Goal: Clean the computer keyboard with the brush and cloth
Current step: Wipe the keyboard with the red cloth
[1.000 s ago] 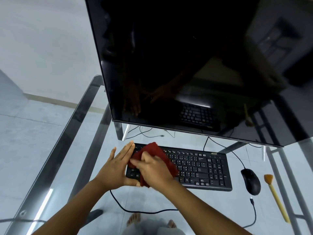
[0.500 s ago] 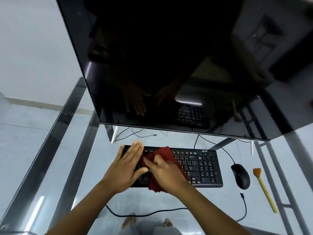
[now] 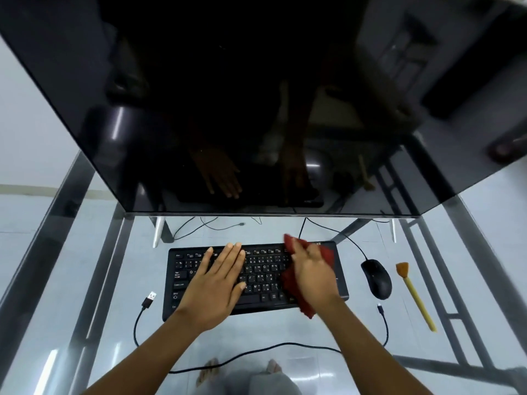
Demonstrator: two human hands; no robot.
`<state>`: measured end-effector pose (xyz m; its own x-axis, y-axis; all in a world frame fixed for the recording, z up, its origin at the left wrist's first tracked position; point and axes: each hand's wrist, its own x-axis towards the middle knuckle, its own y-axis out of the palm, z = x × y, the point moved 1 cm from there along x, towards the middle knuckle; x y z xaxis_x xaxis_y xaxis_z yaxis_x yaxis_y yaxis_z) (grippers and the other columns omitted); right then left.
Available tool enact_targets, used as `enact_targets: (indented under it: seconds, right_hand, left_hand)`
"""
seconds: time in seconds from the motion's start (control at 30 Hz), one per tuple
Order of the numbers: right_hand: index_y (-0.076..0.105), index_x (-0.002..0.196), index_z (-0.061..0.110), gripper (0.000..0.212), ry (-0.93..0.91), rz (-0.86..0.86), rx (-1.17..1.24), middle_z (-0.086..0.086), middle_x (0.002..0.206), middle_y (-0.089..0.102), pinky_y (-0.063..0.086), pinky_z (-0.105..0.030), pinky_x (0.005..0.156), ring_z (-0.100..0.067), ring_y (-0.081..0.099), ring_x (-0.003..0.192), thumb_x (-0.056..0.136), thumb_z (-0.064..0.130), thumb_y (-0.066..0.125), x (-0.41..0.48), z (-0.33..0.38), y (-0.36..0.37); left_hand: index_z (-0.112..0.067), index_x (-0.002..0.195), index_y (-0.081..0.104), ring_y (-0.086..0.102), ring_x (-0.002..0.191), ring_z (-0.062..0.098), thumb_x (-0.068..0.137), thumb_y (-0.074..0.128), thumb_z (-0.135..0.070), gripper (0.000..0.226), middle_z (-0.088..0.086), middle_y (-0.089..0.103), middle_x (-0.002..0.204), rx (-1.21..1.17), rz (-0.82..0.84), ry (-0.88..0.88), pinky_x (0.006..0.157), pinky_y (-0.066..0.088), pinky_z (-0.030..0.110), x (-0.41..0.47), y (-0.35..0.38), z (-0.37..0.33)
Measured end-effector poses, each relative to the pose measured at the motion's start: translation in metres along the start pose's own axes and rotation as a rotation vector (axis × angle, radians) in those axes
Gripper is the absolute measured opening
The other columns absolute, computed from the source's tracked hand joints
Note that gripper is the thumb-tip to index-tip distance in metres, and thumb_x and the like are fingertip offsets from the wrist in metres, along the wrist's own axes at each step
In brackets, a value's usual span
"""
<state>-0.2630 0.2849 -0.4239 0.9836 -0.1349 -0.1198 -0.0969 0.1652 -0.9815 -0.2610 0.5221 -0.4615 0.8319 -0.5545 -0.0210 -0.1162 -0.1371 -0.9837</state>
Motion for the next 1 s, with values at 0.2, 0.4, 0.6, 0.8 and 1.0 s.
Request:
enact_targets:
  seconds: [0.2,0.4,0.6,0.8,1.0]
  right_hand:
    - [0.041,0.143,0.024,0.061,-0.343,0.039,0.001,-0.009,0.108,0.054,0.057,-0.035,0.048,-0.027,0.062,0.054,0.087,0.02,0.066,-0.025,0.016,0.01]
    - [0.024,0.15,0.026,0.056,0.137,0.034,-0.081,-0.014,0.131,0.041,0.055,-0.037,0.07,-0.029,0.067,0.084,0.097,0.013,0.039,0.011,-0.031,-0.023]
    - [0.022,0.151,0.029,0.062,-0.272,0.206,-0.055,-0.01,0.121,0.043,0.057,-0.045,0.072,-0.034,0.064,0.078,0.095,0.015,0.046,-0.022,-0.015,-0.009]
    - [0.015,0.152,0.029,0.064,0.057,0.134,-0.024,-0.009,0.127,0.039,0.055,-0.035,0.069,-0.027,0.063,0.075,0.097,0.019,0.045,-0.029,-0.056,-0.016]
    - [0.035,0.147,0.029,0.068,-0.085,0.101,-0.011,-0.005,0.107,0.05,0.059,-0.034,0.062,-0.024,0.063,0.063,0.087,0.023,0.066,-0.051,-0.065,-0.016]
  left_hand:
    - [-0.01,0.151,0.024,0.006,0.149,0.019,0.1,0.026,-0.045,0.062,0.006,0.015,0.161,0.018,-0.011,-0.005,0.116,0.015,0.05,0.0,-0.001,0.0]
    - [-0.012,0.153,0.018,0.003,0.149,0.017,0.1,0.024,-0.046,0.063,0.003,0.011,0.162,0.037,0.003,0.0,0.117,0.014,0.049,0.0,0.001,-0.001]
    - [-0.014,0.153,0.019,0.006,0.149,0.016,0.1,0.023,-0.047,0.063,0.002,0.013,0.161,0.003,0.01,0.011,0.118,0.012,0.047,0.001,0.0,0.001]
    - [-0.014,0.153,0.02,0.007,0.149,0.015,0.1,0.021,-0.048,0.063,0.001,0.016,0.161,0.022,0.004,0.048,0.118,0.01,0.046,0.008,-0.003,0.009]
    - [-0.013,0.153,0.021,0.008,0.149,0.016,0.099,0.025,-0.051,0.066,0.002,0.016,0.161,0.029,-0.021,0.04,0.118,0.011,0.05,0.008,-0.009,-0.008]
